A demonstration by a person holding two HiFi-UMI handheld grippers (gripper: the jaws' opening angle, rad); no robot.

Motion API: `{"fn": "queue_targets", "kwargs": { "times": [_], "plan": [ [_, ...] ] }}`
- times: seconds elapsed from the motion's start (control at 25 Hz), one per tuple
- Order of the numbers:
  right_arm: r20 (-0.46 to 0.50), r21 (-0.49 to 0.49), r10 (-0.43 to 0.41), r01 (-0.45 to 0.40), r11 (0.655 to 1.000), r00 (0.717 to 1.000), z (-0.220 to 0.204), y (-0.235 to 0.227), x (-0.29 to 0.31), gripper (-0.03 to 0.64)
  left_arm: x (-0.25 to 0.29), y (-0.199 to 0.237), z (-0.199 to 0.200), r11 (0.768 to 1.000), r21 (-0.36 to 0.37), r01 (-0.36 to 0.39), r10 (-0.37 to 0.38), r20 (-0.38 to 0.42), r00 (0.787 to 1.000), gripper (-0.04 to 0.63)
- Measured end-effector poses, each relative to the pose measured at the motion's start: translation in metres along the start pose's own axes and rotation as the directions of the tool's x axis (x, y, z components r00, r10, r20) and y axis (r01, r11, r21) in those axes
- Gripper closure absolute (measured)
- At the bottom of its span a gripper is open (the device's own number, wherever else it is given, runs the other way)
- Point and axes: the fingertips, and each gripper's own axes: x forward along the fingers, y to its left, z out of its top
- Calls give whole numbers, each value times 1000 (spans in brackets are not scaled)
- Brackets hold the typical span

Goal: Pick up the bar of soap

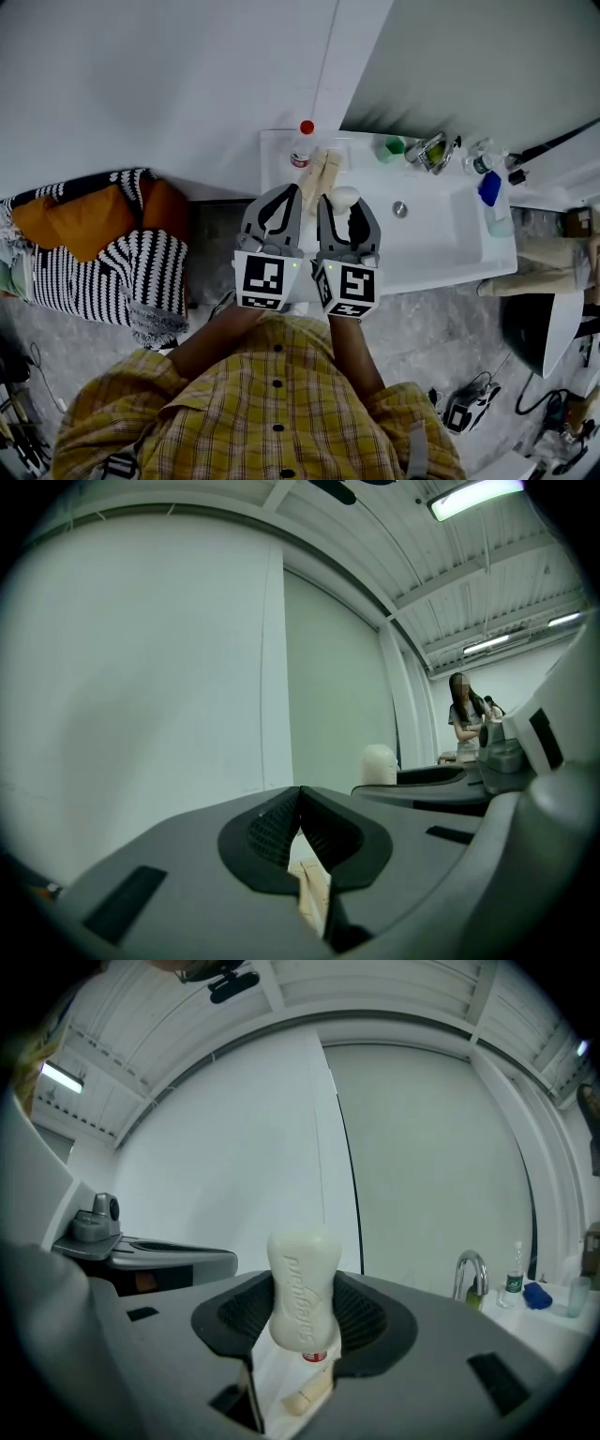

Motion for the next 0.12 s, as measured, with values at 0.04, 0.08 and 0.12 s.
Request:
{"fn": "queue_targets", "kwargs": {
  "times": [0.04, 0.08, 0.12],
  "plan": [
    [-1, 0, 1, -1, 1000, 1000, 0, 1, 0, 410, 0, 0, 0, 1000, 1, 1, -1, 0, 1000, 584],
    [-2, 0, 2, -2, 1000, 1000, 0, 1, 1, 410, 0, 0, 0, 1000, 3, 2, -2, 0, 1000, 584],
    [-4, 0, 4, -4, 1000, 1000, -1, 2, 1, 410, 1, 0, 0, 1000, 4, 4, -4, 0, 1000, 584]
  ]
}}
